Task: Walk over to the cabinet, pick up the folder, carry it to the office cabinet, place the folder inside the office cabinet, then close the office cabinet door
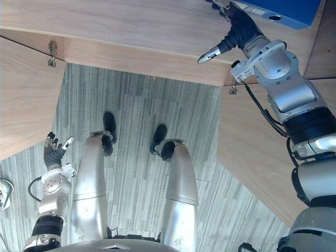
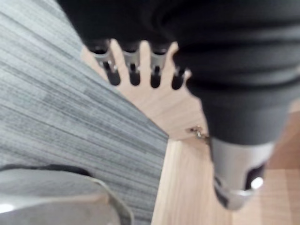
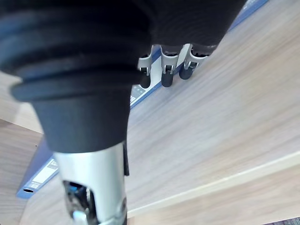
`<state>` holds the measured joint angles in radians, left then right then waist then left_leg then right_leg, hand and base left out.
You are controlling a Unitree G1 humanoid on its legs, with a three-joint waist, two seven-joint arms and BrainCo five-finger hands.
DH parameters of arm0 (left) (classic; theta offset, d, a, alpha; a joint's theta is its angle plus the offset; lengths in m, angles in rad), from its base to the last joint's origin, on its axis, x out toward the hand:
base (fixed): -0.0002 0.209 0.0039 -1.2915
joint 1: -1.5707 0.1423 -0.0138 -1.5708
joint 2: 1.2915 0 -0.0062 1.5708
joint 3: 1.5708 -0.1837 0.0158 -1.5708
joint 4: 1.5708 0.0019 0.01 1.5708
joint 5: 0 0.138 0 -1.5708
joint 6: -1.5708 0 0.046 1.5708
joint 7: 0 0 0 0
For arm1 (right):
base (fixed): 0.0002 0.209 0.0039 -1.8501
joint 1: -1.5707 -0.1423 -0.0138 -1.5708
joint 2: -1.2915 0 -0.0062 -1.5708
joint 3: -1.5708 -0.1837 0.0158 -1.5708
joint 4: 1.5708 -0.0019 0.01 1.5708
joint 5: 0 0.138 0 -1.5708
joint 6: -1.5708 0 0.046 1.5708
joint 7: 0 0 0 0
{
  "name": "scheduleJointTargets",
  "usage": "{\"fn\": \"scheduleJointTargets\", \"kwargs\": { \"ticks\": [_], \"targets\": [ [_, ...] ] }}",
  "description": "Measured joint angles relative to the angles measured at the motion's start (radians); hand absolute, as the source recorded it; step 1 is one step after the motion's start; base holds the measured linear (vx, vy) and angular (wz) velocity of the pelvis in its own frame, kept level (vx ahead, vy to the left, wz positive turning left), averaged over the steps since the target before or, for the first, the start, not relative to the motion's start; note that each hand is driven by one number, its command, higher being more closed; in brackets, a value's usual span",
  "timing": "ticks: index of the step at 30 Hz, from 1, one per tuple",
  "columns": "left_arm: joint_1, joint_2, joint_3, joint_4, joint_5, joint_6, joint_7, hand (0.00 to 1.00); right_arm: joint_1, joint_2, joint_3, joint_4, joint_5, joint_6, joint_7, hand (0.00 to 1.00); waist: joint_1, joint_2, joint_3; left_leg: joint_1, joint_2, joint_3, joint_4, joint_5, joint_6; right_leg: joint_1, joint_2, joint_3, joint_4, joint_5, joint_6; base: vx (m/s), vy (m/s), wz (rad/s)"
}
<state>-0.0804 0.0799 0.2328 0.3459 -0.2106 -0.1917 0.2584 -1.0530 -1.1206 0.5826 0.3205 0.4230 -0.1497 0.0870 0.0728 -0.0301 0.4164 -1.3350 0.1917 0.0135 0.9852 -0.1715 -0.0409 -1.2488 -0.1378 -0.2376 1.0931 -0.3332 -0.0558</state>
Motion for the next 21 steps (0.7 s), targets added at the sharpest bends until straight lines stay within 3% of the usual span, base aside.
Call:
{"fn": "scheduleJointTargets", "kwargs": {
  "ticks": [5, 9, 14, 15, 21],
  "targets": [
    [0.000, -0.001, -0.001, 0.003, 0.000, 0.000, -0.004, 0.00, 0.121, 0.000, -0.075, -0.074, 0.002, -0.005, -0.002, 0.00, 0.010, 0.000, 0.000, 0.014, 0.000, 0.004, -0.009, -0.002, 0.002, 0.015, 0.000, 0.000, -0.010, -0.001, 0.002, 0.01, 0.013, 0.00],
    [-0.001, -0.001, 0.001, 0.028, 0.000, 0.002, -0.003, 0.00, 0.272, 0.054, -0.241, -0.162, -0.007, -0.024, -0.016, 0.00, 0.007, 0.000, 0.000, 0.015, 0.002, 0.009, -0.012, -0.002, 0.004, 0.017, 0.000, 0.000, -0.016, 0.000, 0.003, 0.01, 0.008, 0.00],
    [-0.003, -0.003, 0.003, 0.023, 0.022, 0.007, 0.010, 0.00, 0.390, 0.217, -0.506, -0.219, -0.193, -0.022, -0.178, 0.00, 0.007, 0.000, 0.000, 0.029, 0.003, 0.011, -0.013, -0.003, 0.006, 0.031, 0.000, 0.001, -0.019, -0.001, 0.005, 0.00, 0.000, 0.00],
    [-0.003, -0.003, 0.004, 0.020, 0.023, 0.007, 0.018, 0.00, 0.401, 0.231, -0.533, -0.231, -0.211, -0.022, -0.196, 1.00, 0.007, 0.000, 0.000, 0.029, 0.002, 0.011, -0.013, -0.003, 0.006, 0.031, 0.000, 0.001, -0.019, -0.001, 0.005, 0.00, 0.000, 0.00],
    [-0.006, -0.003, 0.050, 0.016, 0.040, 0.014, 0.051, 0.00, 0.466, 0.409, -0.733, -0.273, -0.393, 0.005, -0.347, 1.00, 0.007, 0.000, 0.000, 0.027, 0.000, 0.012, -0.015, -0.004, 0.007, 0.030, -0.002, 0.001, -0.019, -0.005, 0.013, 0.00, 0.000, 0.00]
  ]
}}
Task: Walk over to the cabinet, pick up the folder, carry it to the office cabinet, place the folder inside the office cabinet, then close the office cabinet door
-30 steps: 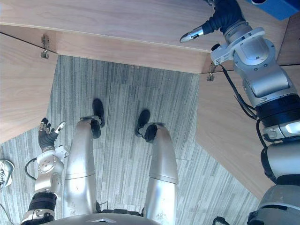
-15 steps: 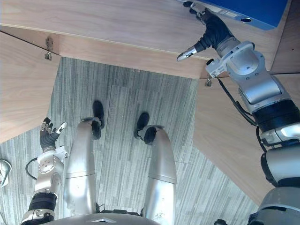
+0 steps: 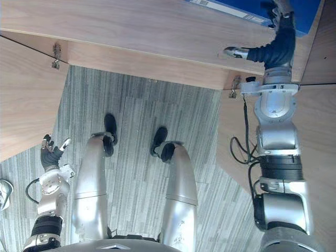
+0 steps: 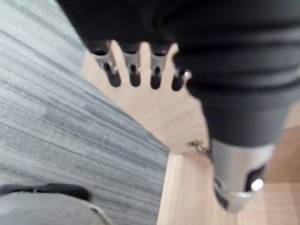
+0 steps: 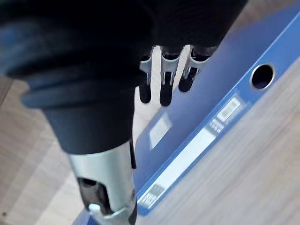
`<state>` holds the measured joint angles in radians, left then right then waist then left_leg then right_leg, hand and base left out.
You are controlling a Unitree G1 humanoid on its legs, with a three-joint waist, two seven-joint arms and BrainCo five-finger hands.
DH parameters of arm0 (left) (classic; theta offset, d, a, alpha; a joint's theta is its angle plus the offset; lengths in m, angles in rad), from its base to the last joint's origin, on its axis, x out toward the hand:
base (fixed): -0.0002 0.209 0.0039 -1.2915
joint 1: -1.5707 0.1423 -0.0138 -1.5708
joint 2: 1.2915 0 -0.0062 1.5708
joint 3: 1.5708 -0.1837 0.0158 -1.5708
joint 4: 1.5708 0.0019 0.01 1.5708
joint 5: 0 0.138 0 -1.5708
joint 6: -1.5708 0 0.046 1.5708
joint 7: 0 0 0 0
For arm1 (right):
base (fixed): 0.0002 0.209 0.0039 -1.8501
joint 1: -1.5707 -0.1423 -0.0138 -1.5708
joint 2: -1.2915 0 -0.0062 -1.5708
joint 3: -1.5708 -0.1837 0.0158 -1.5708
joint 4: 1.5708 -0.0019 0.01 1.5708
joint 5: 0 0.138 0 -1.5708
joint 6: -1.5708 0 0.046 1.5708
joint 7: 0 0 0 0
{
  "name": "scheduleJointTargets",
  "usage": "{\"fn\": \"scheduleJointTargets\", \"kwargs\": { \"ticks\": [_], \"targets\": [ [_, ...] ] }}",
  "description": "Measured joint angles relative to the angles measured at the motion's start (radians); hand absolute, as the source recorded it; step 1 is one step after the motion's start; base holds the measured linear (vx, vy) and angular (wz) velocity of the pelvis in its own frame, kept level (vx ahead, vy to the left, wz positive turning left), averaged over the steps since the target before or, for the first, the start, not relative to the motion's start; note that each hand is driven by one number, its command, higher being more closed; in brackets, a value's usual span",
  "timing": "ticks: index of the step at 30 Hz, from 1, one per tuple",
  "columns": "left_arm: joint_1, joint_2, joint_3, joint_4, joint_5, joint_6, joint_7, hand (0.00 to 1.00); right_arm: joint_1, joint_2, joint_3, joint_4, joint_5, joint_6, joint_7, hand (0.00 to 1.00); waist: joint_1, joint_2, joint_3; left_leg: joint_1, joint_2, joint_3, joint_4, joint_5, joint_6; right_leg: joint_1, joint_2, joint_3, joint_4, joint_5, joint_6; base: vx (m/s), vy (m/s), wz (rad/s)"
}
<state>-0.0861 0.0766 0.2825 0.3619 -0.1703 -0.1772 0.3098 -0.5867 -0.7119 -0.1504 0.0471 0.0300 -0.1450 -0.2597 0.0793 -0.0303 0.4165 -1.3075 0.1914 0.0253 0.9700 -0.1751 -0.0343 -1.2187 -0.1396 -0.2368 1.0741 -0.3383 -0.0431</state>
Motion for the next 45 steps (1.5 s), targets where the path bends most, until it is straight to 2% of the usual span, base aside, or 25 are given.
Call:
{"fn": "scheduleJointTargets", "kwargs": {
  "ticks": [5, 10, 15, 18, 26, 39, 45],
  "targets": [
    [-0.001, -0.002, 0.004, -0.019, 0.020, 0.004, 0.014, 0.00, 0.004, 0.079, -0.029, 0.000, -0.043, 0.019, -0.051, 1.00, 0.003, -0.001, 0.002, -0.001, -0.001, 0.000, -0.003, 0.000, 0.000, -0.001, -0.001, 0.000, 0.000, 0.002, -0.003, 0.00, 0.000, 0.00],
    [-0.014, -0.006, 0.026, -0.038, 0.029, 0.004, 0.015, 0.00, -0.001, 0.153, -0.063, 0.001, -0.067, 0.023, -0.066, 1.00, 0.008, -0.002, 0.006, -0.003, -0.001, 0.000, -0.003, 0.000, 0.000, -0.004, -0.001, 0.001, 0.002, 0.002, -0.003, 0.00, 0.000, 0.00],
    [-0.030, -0.007, 0.031, -0.038, 0.029, 0.004, 0.017, 0.00, -0.030, 0.161, -0.075, 0.010, -0.075, 0.025, -0.094, 1.00, 0.009, -0.001, 0.032, -0.006, -0.001, -0.002, 0.003, 0.000, 0.000, -0.006, -0.001, 0.002, 0.006, -0.002, 0.003, 0.00, 0.000, 0.00],
    [-0.037, -0.007, 0.031, -0.038, 0.029, 0.004, 0.019, 0.00, -0.056, 0.189, -0.093, 0.030, -0.075, 0.041, -0.100, 1.00, 0.011, -0.001, 0.035, -0.015, -0.001, -0.003, 0.005, 0.000, 0.000, -0.015, -0.001, 0.002, 0.009, -0.001, 0.002, 0.00, 0.000, 0.00],
    [-0.043, -0.007, 0.032, -0.037, 0.029, 0.004, 0.027, 0.00, -0.119, 0.192, -0.092, 0.121, -0.062, 0.044, -0.101, 1.00, 0.023, 0.000, 0.036, -0.023, -0.002, -0.006, 0.011, 0.001, 0.000, -0.023, -0.003, 0.002, 0.017, 0.000, -0.001, 0.00, 0.000, 0.00],
    [-0.042, -0.005, 0.032, -0.033, 0.016, 0.001, 0.028, 0.00, -0.322, 0.153, -0.024, 0.300, 0.065, 0.045, -0.091, 1.00, 0.030, 0.003, 0.055, -0.040, -0.010, -0.009, 0.016, 0.002, 0.003, -0.034, -0.014, -0.002, 0.025, -0.002, 0.003, 0.00, 0.012, 0.01],
    [-0.042, -0.005, 0.031, -0.026, -0.003, 0.000, 0.027, 0.00, -0.379, 0.148, -0.017, 0.361, 0.135, 0.040, -0.091, 1.00, 0.023, 0.005, 0.057, -0.049, -0.023, -0.011, 0.017, 0.005, 0.006, -0.044, -0.027, -0.003, 0.037, -0.008, 0.006, -0.01, 0.029, 0.06]
  ]
}}
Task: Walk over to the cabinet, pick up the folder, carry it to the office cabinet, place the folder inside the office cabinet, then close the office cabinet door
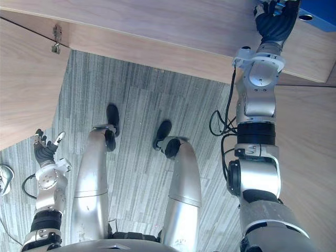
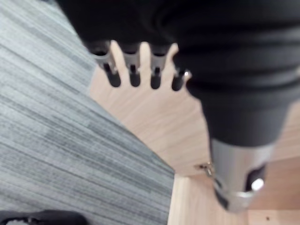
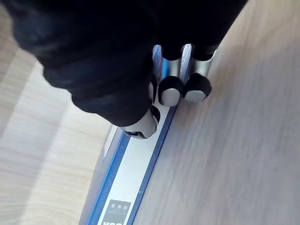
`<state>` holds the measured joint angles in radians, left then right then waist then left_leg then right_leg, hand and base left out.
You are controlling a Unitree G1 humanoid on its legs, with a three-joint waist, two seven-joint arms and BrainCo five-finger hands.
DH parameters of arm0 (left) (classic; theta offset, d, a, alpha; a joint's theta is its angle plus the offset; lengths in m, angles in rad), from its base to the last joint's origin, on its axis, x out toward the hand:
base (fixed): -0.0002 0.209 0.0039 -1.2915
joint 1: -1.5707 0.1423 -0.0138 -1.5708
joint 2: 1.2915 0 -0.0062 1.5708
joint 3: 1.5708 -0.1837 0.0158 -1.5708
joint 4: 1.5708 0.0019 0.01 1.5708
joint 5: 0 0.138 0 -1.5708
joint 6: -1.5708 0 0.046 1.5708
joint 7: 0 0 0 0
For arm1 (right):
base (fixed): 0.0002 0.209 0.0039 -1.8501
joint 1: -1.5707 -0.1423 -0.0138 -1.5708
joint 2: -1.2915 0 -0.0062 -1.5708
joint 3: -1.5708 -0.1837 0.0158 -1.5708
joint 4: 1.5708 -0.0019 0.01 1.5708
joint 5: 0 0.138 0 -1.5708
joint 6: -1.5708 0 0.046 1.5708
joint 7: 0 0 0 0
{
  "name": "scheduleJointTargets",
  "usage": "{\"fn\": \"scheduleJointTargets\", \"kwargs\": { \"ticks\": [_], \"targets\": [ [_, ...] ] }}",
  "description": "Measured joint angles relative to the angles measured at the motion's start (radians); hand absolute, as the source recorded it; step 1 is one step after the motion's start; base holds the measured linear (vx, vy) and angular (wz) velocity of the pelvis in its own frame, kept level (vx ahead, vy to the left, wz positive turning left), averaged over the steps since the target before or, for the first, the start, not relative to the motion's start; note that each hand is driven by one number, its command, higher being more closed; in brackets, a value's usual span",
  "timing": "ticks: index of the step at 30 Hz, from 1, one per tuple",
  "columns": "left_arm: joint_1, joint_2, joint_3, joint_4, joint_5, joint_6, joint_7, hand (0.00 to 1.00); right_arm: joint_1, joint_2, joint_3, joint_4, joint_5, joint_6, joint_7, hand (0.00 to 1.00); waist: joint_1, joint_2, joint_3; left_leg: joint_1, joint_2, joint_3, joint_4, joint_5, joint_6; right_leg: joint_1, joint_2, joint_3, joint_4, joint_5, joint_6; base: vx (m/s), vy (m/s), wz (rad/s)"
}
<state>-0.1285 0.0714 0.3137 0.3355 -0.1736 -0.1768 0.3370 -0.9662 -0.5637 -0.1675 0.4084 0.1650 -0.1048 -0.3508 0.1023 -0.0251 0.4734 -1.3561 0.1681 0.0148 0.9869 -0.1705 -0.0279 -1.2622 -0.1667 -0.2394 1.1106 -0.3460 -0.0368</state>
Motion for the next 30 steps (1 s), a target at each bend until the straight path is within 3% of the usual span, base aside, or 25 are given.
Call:
{"fn": "scheduleJointTargets", "kwargs": {
  "ticks": [21, 25, 30],
  "targets": [
    [0.000, -0.013, -0.021, -0.006, -0.020, -0.005, 0.020, 0.00, -0.063, 0.008, -0.001, 0.015, 0.124, -0.023, -0.087, 1.00, -0.001, 0.000, 0.000, -0.021, -0.015, -0.002, -0.012, 0.023, 0.000, -0.027, -0.012, 0.000, 0.013, 0.002, -0.004, 0.00, 0.012, 0.02],
    [0.000, -0.014, -0.025, -0.013, -0.020, -0.005, 0.023, 0.00, 0.025, 0.020, -0.003, -0.157, 0.109, -0.030, -0.089, 1.00, -0.001, 0.000, 0.000, -0.010, -0.012, -0.010, -0.005, 0.023, -0.001, -0.012, -0.007, -0.004, 0.015, 0.001, -0.003, 0.00, 0.000, 0.00],
    [0.001, -0.015, -0.045, -0.049, -0.017, -0.003, 0.025, 0.00, 0.234, 0.095, -0.002, -0.360, 0.048, -0.047, -0.088, 1.00, -0.006, -0.002, -0.001, 0.047, -0.009, -0.014, 0.005, 0.001, -0.002, 0.052, -0.004, -0.007, 0.017, -0.013, 0.005, -0.01, 0.004, 0.00]
  ]
}}
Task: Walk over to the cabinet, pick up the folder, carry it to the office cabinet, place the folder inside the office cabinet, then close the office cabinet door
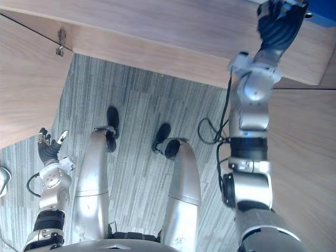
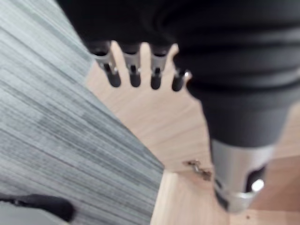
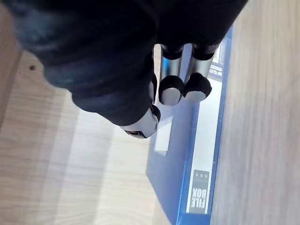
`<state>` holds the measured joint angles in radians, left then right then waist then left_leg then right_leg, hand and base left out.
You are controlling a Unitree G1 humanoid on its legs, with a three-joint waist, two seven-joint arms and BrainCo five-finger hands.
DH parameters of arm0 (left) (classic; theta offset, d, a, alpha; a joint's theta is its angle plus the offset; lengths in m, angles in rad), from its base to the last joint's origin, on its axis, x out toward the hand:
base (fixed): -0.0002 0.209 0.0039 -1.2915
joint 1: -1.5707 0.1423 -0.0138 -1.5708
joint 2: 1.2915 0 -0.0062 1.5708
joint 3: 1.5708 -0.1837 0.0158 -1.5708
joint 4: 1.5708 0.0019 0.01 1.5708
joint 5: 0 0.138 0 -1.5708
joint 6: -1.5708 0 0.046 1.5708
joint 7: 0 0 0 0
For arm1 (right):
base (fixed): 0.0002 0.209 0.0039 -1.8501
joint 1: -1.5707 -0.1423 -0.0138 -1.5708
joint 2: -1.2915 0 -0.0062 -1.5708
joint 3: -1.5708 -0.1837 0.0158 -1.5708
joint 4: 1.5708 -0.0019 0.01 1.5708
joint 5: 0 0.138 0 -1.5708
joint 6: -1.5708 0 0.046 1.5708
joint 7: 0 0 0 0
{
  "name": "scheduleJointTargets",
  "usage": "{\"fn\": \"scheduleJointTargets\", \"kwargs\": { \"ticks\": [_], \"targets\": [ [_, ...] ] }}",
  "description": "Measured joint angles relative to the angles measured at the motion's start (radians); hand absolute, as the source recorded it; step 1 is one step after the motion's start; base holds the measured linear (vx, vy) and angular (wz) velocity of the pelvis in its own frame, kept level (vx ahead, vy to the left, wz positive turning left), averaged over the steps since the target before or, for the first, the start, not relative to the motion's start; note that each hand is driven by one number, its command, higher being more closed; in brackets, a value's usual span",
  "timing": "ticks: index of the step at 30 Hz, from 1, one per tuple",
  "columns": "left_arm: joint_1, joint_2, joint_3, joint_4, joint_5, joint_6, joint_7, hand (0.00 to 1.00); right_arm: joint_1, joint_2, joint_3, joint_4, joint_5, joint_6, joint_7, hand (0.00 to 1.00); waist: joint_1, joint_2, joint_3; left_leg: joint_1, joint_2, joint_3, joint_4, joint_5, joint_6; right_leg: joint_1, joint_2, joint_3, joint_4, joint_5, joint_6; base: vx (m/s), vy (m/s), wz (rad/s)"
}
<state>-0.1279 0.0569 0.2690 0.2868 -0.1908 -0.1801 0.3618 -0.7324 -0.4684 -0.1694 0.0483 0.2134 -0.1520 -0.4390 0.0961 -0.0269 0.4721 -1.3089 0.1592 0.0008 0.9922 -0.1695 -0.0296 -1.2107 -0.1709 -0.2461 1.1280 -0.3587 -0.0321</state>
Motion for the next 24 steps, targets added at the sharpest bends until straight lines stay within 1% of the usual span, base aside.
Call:
{"fn": "scheduleJointTargets", "kwargs": {
  "ticks": [3, 5, 8, 9, 11, 12, 14, 15, 16, 17, 18, 19, 20, 21, 23, 24],
  "targets": [
    [0.000, 0.004, 0.001, -0.037, 0.003, 0.001, 0.000, 0.00, 0.145, 0.058, 0.010, -0.135, -0.066, -0.010, 0.014, 1.00, -0.003, -0.002, -0.001, 0.029, 0.008, 0.002, 0.011, -0.008, -0.002, 0.029, 0.006, 0.003, 0.003, -0.004, -0.002, -0.03, 0.012, -0.06],
    [0.002, 0.004, 0.001, -0.038, 0.013, 0.004, -0.005, 0.00, 0.215, 0.084, 0.028, -0.198, -0.078, -0.017, 0.024, 1.00, -0.003, -0.003, -0.003, 0.049, 0.017, 0.003, 0.030, -0.016, -0.003, 0.048, 0.015, 0.009, 0.010, -0.007, -0.003, -0.02, 0.011, -0.17],
    [0.009, 0.003, 0.003, -0.039, 0.022, 0.010, -0.027, 0.00, 0.375, 0.150, 0.071, -0.327, -0.115, -0.051, 0.083, 1.00, -0.016, -0.007, -0.011, 0.099, 0.036, 0.003, 0.071, -0.051, -0.007, 0.104, 0.030, 0.015, 0.024, -0.020, -0.001, -0.03, 0.010, -0.17],
    [0.011, 0.003, 0.003, -0.039, 0.026, 0.011, -0.029, 0.00, 0.407, 0.162, 0.076, -0.349, -0.123, -0.057, 0.094, 1.00, -0.017, -0.011, -0.015, 0.108, 0.040, 0.006, 0.077, -0.061, -0.004, 0.112, 0.032, 0.018, 0.027, -0.024, -0.001, -0.04, 0.004, -0.13],
    [0.036, 0.003, 0.004, -0.039, 0.043, 0.020, -0.042, 0.00, 0.525, 0.213, 0.096, -0.406, -0.143, -0.074, 0.137, 1.00, -0.026, -0.030, -0.043, 0.149, 0.045, 0.011, 0.089, -0.081, -0.004, 0.153, 0.036, 0.024, 0.031, -0.036, -0.001, -0.04, 0.000, -0.08],
    [0.045, 0.002, 0.004, -0.039, 0.047, 0.021, -0.043, 0.00, 0.548, 0.226, 0.100, -0.413, -0.143, -0.077, 0.144, 1.00, -0.029, -0.035, -0.047, 0.167, 0.046, 0.012, 0.090, -0.086, -0.005, 0.169, 0.036, 0.025, 0.030, -0.039, 0.000, 0.00, 0.000, 0.00],
    [0.089, -0.001, 0.004, -0.036, 0.060, 0.026, -0.051, 0.00, 0.635, 0.256, 0.140, -0.436, -0.145, -0.093, 0.185, 1.00, -0.040, -0.050, -0.068, 0.235, 0.051, 0.018, 0.088, -0.103, -0.008, 0.238, 0.039, 0.027, 0.014, -0.049, 0.003, 0.00, 0.002, -0.03],
    [0.099, -0.003, 0.004, -0.033, 0.063, 0.028, -0.057, 0.00, 0.655, 0.260, 0.149, -0.439, -0.150, -0.093, 0.198, 1.00, -0.039, -0.050, -0.078, 0.249, 0.058, 0.022, 0.086, -0.111, -0.005, 0.254, 0.042, 0.026, 0.006, -0.051, 0.001, 0.01, 0.024, -0.15],
    [0.125, -0.006, 0.003, -0.022, 0.068, 0.029, -0.066, 0.00, 0.695, 0.267, 0.169, -0.444, -0.166, -0.094, 0.216, 1.00, -0.040, -0.049, -0.108, 0.272, 0.072, 0.030, 0.076, -0.120, -0.006, 0.281, 0.049, 0.023, -0.019, -0.052, 0.000, 0.03, 0.044, -0.19],
    [0.140, -0.011, 0.003, -0.004, 0.071, 0.030, -0.072, 0.00, 0.732, 0.270, 0.188, -0.451, -0.182, -0.094, 0.228, 1.00, -0.040, -0.048, -0.122, 0.311, 0.075, 0.035, 0.056, -0.123, -0.006, 0.322, 0.055, 0.022, -0.052, -0.048, 0.007, 0.05, 0.051, -0.15],
    [0.140, -0.011, 0.003, -0.004, 0.071, 0.030, -0.072, 0.00, 0.732, 0.270, 0.188, -0.451, -0.182, -0.094, 0.228, 1.00, -0.040, -0.048, -0.122, 0.311, 0.075, 0.035, 0.056, -0.123, -0.006, 0.322, 0.055, 0.022, -0.052, -0.048, 0.007, 0.08, 0.059, -0.07],
    [0.163, -0.023, 0.003, 0.032, 0.078, 0.034, -0.084, 0.00, 0.804, 0.284, 0.216, -0.467, -0.184, -0.096, 0.257, 1.00, -0.041, -0.053, -0.141, 0.391, 0.078, 0.057, 0.005, -0.124, -0.004, 0.400, 0.056, 0.022, -0.114, -0.039, 0.023, 0.10, 0.070, -0.04],
    [0.183, -0.033, 0.001, 0.053, 0.080, 0.040, -0.088, 0.00, 0.845, 0.305, 0.232, -0.466, -0.204, -0.096, 0.268, 1.00, -0.043, -0.055, -0.160, 0.444, 0.078, 0.071, -0.031, -0.124, -0.004, 0.451, 0.056, 0.021, -0.160, -0.030, 0.036, 0.11, 0.077, -0.06],
    [0.196, -0.037, 0.000, 0.059, 0.083, 0.041, -0.089, 0.00, 0.865, 0.313, 0.243, -0.465, -0.213, -0.096, 0.277, 1.00, -0.044, -0.057, -0.171, 0.469, 0.078, 0.079, -0.049, -0.124, -0.004, 0.476, 0.056, 0.021, -0.180, -0.025, 0.038, 0.14, 0.098, -0.07],
    [0.237, -0.038, -0.016, 0.100, 0.098, 0.043, -0.112, 0.00, 0.941, 0.341, 0.267, -0.449, -0.250, -0.098, 0.307, 1.00, -0.048, -0.061, -0.206, 0.568, 0.077, 0.107, -0.107, -0.125, -0.003, 0.573, 0.056, 0.021, -0.262, 0.000, 0.048, 0.18, 0.125, -0.08],
    [0.244, -0.038, -0.017, 0.112, 0.098, 0.043, -0.115, 0.00, 0.954, 0.346, 0.272, -0.433, -0.261, -0.100, 0.309, 1.00, -0.049, -0.061, -0.216, 0.589, 0.076, 0.113, -0.121, -0.125, -0.001, 0.594, 0.056, 0.021, -0.282, 0.009, 0.052, 0.16, 0.111, -0.08]
  ]
}}
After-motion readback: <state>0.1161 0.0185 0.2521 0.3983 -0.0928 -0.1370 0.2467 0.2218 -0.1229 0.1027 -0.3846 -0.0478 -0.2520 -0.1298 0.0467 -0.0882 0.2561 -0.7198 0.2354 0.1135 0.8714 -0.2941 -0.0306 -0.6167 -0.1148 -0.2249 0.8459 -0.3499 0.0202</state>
